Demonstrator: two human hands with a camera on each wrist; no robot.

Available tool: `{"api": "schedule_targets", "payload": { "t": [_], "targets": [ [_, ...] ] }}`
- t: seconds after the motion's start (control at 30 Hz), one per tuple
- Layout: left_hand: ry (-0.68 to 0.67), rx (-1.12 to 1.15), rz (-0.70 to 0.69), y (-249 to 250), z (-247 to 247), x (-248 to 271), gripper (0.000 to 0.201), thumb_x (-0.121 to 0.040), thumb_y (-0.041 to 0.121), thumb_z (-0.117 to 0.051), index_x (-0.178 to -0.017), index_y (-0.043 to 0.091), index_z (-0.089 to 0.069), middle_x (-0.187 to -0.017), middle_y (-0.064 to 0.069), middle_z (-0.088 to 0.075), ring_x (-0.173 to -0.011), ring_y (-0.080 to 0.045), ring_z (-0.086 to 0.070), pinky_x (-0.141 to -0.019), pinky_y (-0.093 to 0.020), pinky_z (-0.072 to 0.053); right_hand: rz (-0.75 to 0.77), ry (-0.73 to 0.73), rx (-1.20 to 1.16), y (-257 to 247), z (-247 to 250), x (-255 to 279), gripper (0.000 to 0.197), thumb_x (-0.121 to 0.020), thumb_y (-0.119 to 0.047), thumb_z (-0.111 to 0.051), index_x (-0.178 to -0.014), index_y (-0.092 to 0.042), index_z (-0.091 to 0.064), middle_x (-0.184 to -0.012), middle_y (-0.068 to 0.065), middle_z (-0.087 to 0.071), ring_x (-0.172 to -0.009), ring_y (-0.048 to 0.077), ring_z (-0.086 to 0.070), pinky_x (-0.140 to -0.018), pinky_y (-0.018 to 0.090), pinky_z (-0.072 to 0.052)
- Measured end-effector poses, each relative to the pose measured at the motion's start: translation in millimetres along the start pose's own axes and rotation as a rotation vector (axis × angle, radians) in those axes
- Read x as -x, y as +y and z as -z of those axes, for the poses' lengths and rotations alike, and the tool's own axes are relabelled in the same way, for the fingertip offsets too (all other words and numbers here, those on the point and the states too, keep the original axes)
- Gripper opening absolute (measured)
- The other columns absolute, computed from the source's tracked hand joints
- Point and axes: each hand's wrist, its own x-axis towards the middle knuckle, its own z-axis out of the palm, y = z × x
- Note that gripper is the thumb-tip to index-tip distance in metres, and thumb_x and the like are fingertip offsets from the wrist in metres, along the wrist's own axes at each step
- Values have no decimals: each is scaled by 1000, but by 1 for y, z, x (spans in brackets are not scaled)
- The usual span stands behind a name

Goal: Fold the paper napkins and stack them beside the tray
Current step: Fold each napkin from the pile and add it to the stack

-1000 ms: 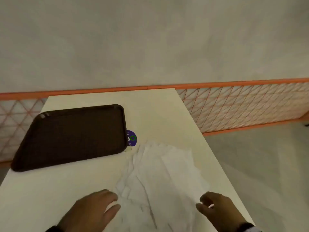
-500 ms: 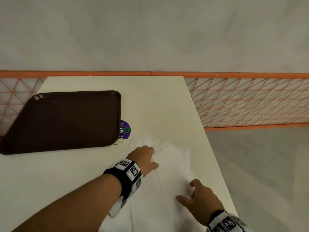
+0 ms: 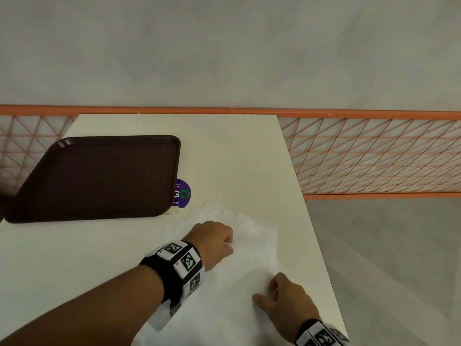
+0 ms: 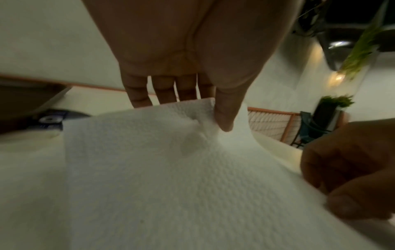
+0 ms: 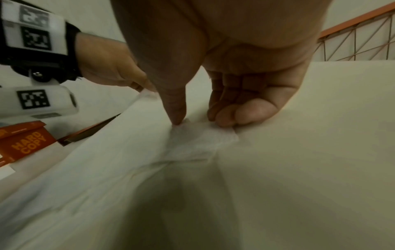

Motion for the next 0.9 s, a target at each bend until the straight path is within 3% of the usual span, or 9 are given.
{"api": "schedule_targets", "payload": {
  "t": [0.17, 0.3, 0.37, 0.43, 0.5, 0.6, 0.67, 0.77, 0.9],
  "targets": [
    [35, 283, -115, 5, 8, 30, 11, -89, 34, -58, -94, 25, -62, -88, 2, -67, -82, -17, -63, -79, -34, -54, 194, 126, -207, 8, 5, 14, 35, -79, -64, -61, -100, -38, -52, -98, -16, -59, -84, 1, -57, -77, 18, -49],
    [136, 641, -100, 5, 13, 37, 10, -91, 27, -60, -101, 26, -63, -80, 2, -69, -74, -15, -65, -72, -30, -55, 340, 152, -353, -8, 4, 27, 83, -47, -98, -44, -114, -49, -41, -121, -33, -46, -109, -10, -48, -86, 4, -36],
    [194, 771, -92, 2, 14, 40, 13, -93, 24, -58, -104, 31, -61, -69, 4, -60, -62, -11, -57, -64, -23, -49, 366, 114, -340, -19, 1, 29, 104, -43, -99, -45, -130, -44, -35, -129, -31, -38, -119, -8, -40, -95, 7, -29],
    [226, 837, -83, -1, 17, 45, 19, -96, 25, -55, -110, 35, -58, -72, 2, -56, -70, -7, -53, -66, -16, -43, 388, 99, -330, -30, 2, 29, 112, -44, -96, -49, -139, -38, -33, -133, -28, -37, -124, -4, -37, -102, 13, -29],
    [227, 884, -66, -5, 21, 51, 23, -97, 26, -52, -116, 37, -57, -81, 2, -60, -85, -5, -56, -73, -14, -42, 393, 107, -323, -38, 3, 28, 99, -55, -86, -58, -137, -35, -39, -132, -26, -42, -122, -3, -41, -104, 15, -32],
    [256, 981, -29, -16, 28, 60, 23, -97, 24, -51, -114, 37, -61, -88, -2, -62, -87, -12, -59, -80, -24, -47, 322, 135, -412, -44, 8, 27, 80, -60, -78, -66, -125, -34, -53, -122, -22, -55, -115, 0, -52, -95, 17, -41],
    [307, 1074, 10, -26, 33, 66, 22, -95, 23, -55, -107, 38, -66, -104, -2, -65, -98, -14, -61, -89, -30, -47, 203, 115, -590, -43, 15, 28, 84, -55, -86, -60, -119, -33, -57, -118, -17, -60, -108, 4, -58, -87, 21, -46],
    [327, 1249, 50, -41, 39, 74, 21, -91, 21, -59, -106, 31, -69, -108, -5, -69, -98, -15, -65, -89, -32, -50, -111, -101, -1025, -44, 28, 33, 65, -74, -77, -50, -110, -25, -64, -107, 3, -71, -95, 24, -66, -75, 40, -56],
    [301, 1291, 54, -56, 38, 81, 27, -93, 21, -56, -118, 22, -65, -115, -3, -70, -112, -21, -63, -104, -43, -43, -161, -230, -1200, -52, 32, 32, 48, -88, -58, -53, -112, -19, -68, -104, 6, -75, -99, 30, -69, -92, 51, -52]
  ]
}}
